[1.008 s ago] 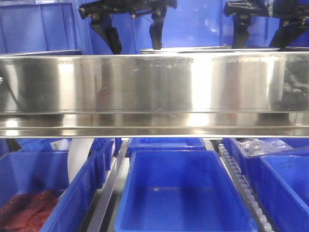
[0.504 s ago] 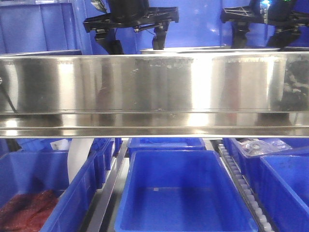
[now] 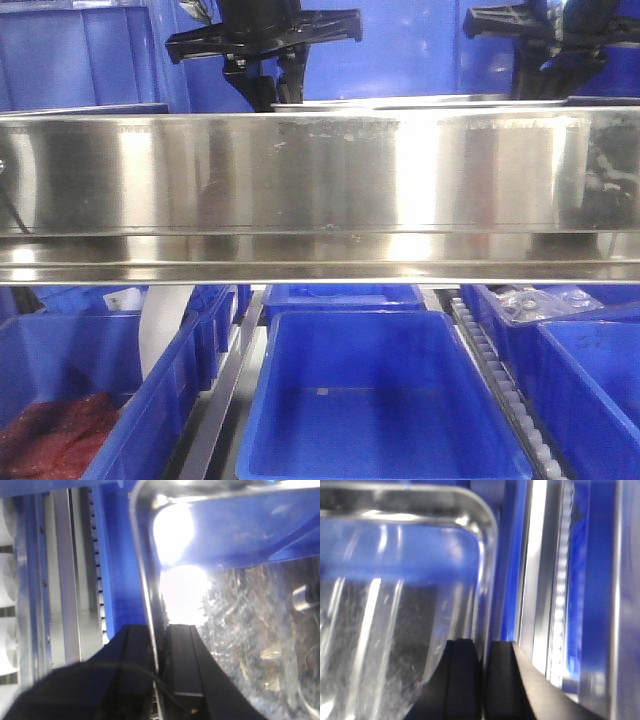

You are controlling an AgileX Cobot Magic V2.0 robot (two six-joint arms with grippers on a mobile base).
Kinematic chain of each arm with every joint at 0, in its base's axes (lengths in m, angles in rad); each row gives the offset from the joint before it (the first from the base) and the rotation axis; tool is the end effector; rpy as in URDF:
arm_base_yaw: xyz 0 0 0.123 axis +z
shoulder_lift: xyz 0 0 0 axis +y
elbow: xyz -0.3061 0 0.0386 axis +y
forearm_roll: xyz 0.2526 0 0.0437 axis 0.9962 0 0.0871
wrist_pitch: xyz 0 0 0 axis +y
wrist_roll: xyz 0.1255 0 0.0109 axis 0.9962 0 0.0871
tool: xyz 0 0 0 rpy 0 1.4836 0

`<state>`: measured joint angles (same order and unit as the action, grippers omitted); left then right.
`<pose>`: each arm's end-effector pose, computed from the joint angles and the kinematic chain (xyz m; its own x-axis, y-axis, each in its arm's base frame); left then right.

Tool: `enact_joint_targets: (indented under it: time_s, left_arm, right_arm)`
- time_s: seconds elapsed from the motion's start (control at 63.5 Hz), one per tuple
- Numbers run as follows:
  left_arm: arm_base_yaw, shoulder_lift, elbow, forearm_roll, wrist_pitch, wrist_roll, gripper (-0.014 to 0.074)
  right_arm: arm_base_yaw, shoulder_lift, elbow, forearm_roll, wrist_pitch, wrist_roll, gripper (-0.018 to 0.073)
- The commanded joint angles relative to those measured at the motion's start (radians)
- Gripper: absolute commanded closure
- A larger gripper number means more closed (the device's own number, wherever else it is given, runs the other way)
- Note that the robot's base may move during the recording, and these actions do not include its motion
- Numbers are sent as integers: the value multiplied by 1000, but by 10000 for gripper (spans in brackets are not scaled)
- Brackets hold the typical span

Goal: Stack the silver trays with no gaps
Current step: 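Reach both grippers to the upper shelf and grip the silver tray's rim, then lift the silver tray with both grippers and pull it off the shelf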

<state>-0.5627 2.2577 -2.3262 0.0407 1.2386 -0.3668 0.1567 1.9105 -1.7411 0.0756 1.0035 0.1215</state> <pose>0.4525 -0.2797 0.2849 -0.8801 0.1461 -0.4517 0.2272 0.9651 -0.1305 0.4466 0.0787 0.2881 -0.8916 0.0223 -0.4522 -0.0417 0.9905 0.1310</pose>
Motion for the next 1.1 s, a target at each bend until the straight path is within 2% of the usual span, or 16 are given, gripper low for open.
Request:
enact_joint_targets:
  time_s: [0.0,0.268,0.409,0.709,0.85,1.087]
  left_arm:
    - [-14,-104,-32,-8,75,44,641]
    - [-19,-252,-8,31,75,108,641]
    - [-19,-334,87,66,75,129,641]
    - [-11,-522,421,87,75,130,641]
    - [-11,-611,529,123,75,130,641]
    - [-11,-753,667,130,75,129,641]
  right_arm:
    - [1,-115,-27,-4,-1,-24,538]
    - [3,-265,-20,-4,40,7,538]
    - [25,-316,2,-4,66,12,538]
    - [138,-395,111,-7,72,56,538]
    - [202,-417,141,-12,88,63,538]
    - [324,-438,141,-23,95,101,538]
